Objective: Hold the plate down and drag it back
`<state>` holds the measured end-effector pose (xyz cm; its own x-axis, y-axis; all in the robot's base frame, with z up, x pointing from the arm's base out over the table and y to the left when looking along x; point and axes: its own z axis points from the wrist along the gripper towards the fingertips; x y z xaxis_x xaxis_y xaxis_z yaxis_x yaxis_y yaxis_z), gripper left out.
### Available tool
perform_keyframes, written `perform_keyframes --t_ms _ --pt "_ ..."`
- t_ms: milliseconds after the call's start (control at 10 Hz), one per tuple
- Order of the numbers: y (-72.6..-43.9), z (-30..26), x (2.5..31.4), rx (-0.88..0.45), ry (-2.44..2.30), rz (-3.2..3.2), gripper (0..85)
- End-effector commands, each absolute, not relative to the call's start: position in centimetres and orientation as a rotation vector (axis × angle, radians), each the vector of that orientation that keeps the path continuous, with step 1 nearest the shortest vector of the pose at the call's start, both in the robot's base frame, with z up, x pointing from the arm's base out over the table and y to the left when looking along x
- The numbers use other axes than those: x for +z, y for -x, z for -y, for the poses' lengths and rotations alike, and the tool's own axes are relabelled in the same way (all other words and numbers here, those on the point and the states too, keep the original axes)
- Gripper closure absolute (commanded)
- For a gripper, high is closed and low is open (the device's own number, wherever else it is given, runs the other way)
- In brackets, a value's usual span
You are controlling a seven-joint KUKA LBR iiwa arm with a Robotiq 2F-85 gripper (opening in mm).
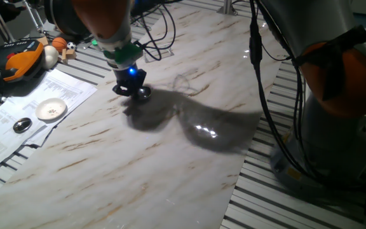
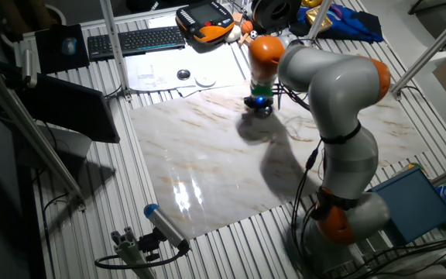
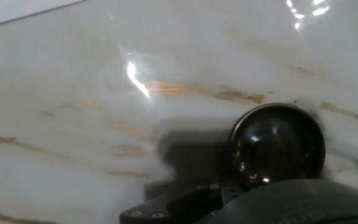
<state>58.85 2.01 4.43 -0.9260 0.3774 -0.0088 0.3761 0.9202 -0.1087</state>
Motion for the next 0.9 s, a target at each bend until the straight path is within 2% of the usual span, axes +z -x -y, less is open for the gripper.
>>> perform_keyframes --t_ms 0,500,700,800 --pt "-59.0 -2.6 5.0 0.184 0.602 3.059 85.0" --pt "-59.0 -5.4 11.5 0.149 0.538 3.081 85.0" --pt "-58.6 -5.0 13.9 0.076 0.441 3.081 85.0" --pt "-57.6 -4.9 15.1 0.041 0.386 3.092 85.0"
